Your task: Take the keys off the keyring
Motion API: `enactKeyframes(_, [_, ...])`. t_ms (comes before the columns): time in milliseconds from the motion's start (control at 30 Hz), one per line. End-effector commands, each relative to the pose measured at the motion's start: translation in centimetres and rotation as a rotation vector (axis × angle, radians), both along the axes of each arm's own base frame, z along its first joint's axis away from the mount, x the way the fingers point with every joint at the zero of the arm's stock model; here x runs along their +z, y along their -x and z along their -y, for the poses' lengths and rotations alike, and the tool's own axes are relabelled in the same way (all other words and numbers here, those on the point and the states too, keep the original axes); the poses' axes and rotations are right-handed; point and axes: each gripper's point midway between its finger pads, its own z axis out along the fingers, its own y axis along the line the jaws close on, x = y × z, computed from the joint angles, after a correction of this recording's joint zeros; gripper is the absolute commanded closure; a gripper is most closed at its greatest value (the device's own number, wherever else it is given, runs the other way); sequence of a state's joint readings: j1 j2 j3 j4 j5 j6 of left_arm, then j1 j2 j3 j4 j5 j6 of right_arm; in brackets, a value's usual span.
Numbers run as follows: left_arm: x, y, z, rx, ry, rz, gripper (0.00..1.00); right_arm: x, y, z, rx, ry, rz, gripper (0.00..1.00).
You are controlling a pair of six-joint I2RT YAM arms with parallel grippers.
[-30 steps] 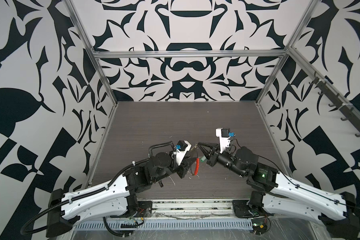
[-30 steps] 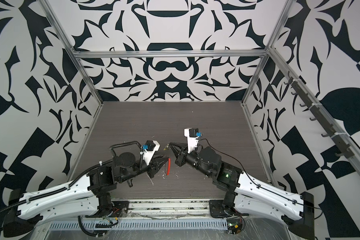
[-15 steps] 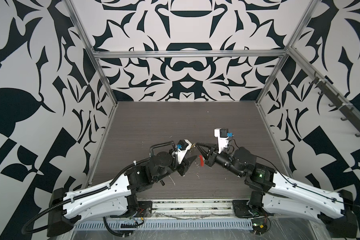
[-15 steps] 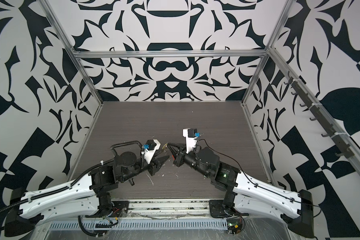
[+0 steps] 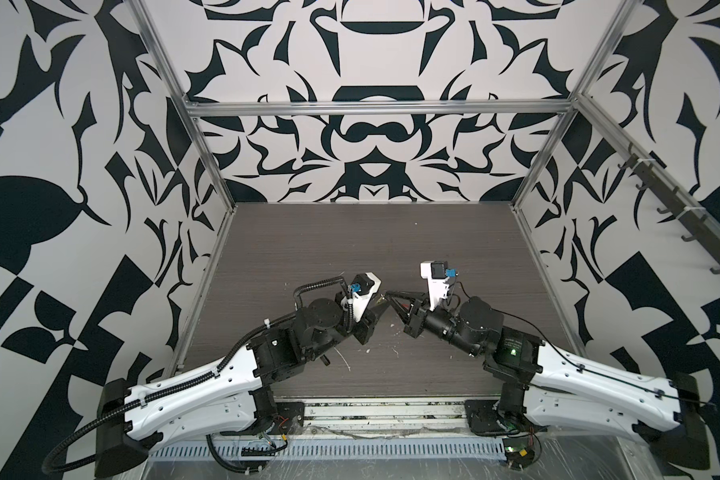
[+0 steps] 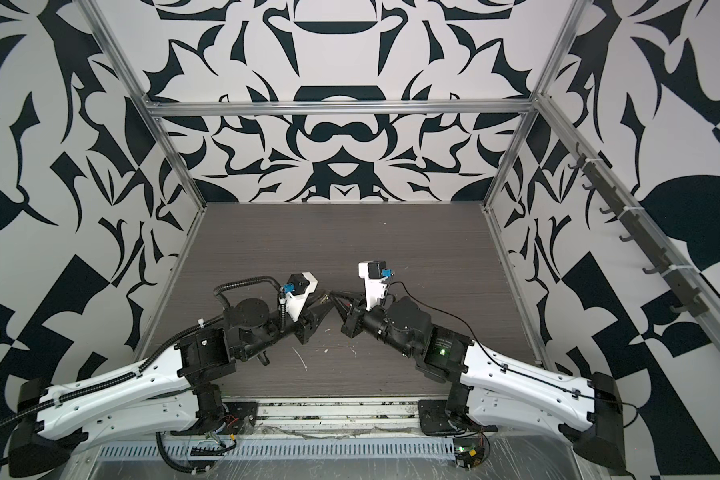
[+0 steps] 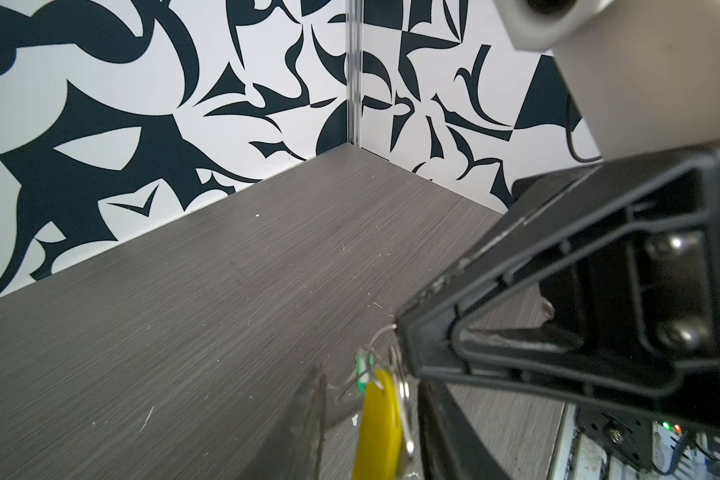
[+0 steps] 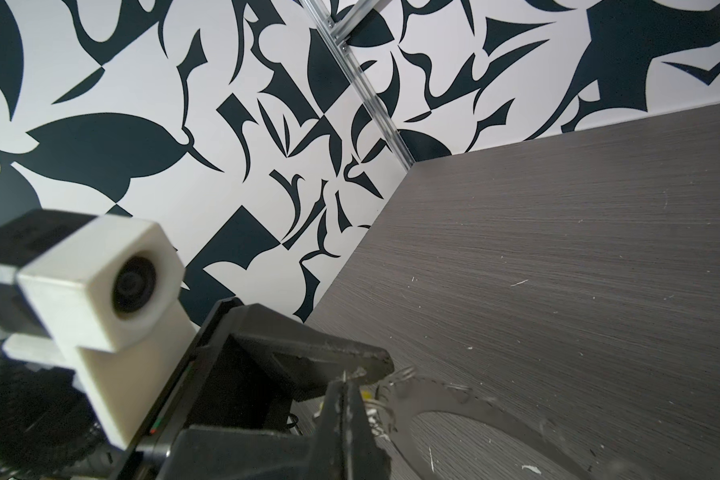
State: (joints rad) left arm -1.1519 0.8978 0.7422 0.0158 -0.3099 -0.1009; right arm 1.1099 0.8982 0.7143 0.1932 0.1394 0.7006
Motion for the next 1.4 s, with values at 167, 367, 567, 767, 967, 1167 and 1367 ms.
enactKeyframes(167, [2.6,-0.2,-0.2,0.006,0.054,0.032,0.76,1.7,0.3,-0.3,0.006,-0.066,0.026,1.00])
enactKeyframes(367, [2.5,0.3,-0.1,-0.020,0.048,0.021,0.91,1.9,0.4,0.2,0.004,-0.050,0.038,1.00])
enactKeyframes(567, [3.0,1.1,-0.1,-0.063,0.063,0.024,1.00,2.0,1.1,0.5,0.037,-0.003,0.061,0.98])
enactKeyframes(767, [3.6,2.5,-0.2,-0.135,0.072,0.016,1.00,3.5,2.4,2.4,0.070,0.105,0.163,0.66])
enactKeyframes(967, [4.2,3.9,-0.6,-0.228,0.107,-0.016,1.00,3.8,5.1,4.3,0.178,0.168,0.266,0.52])
enactKeyframes(1167, [5.4,5.3,-0.8,-0.342,0.158,-0.059,1.00,2.2,7.8,2.7,0.371,0.212,0.289,0.50])
enactKeyframes(1367, [6.0,6.5,-0.6,-0.415,0.174,-0.074,1.00,0.5,7.6,1.7,0.405,0.274,0.268,0.46])
